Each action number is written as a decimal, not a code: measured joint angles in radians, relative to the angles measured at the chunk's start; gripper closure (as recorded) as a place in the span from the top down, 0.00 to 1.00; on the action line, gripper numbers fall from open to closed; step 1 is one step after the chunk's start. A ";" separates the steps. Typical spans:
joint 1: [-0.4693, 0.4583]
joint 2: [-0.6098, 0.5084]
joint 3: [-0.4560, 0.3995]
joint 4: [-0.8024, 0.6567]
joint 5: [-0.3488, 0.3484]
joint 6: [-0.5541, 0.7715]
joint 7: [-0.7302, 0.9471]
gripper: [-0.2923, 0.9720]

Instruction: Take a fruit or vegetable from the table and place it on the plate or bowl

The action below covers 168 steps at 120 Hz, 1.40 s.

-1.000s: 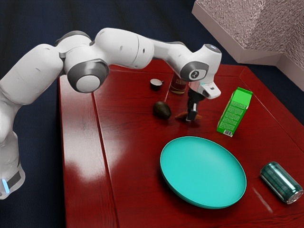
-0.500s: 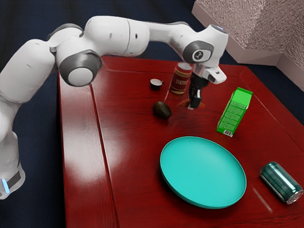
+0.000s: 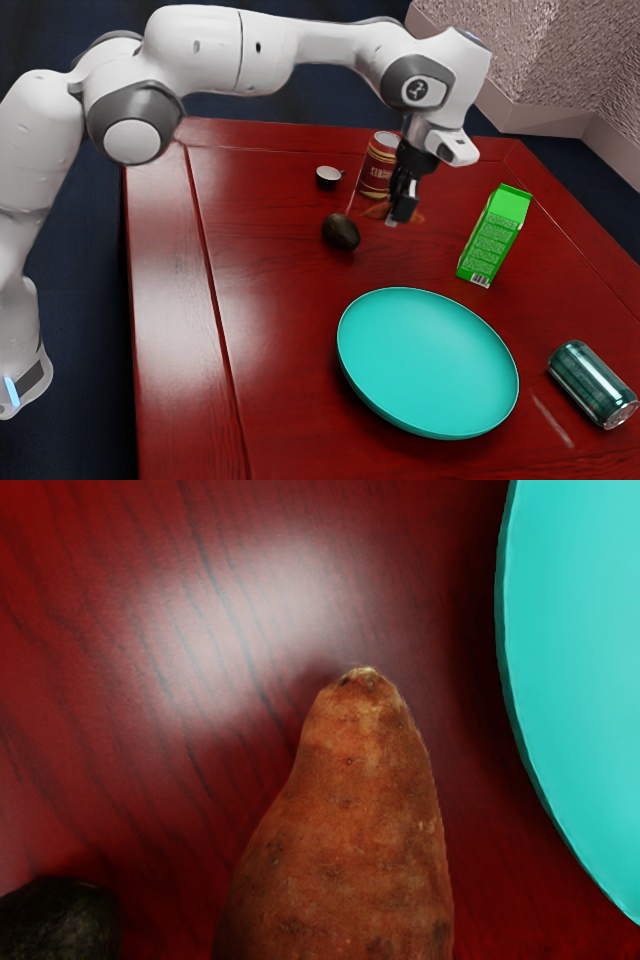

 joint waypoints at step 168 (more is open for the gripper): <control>-0.227 0.028 -0.087 -0.001 -0.010 0.186 -0.210 0.74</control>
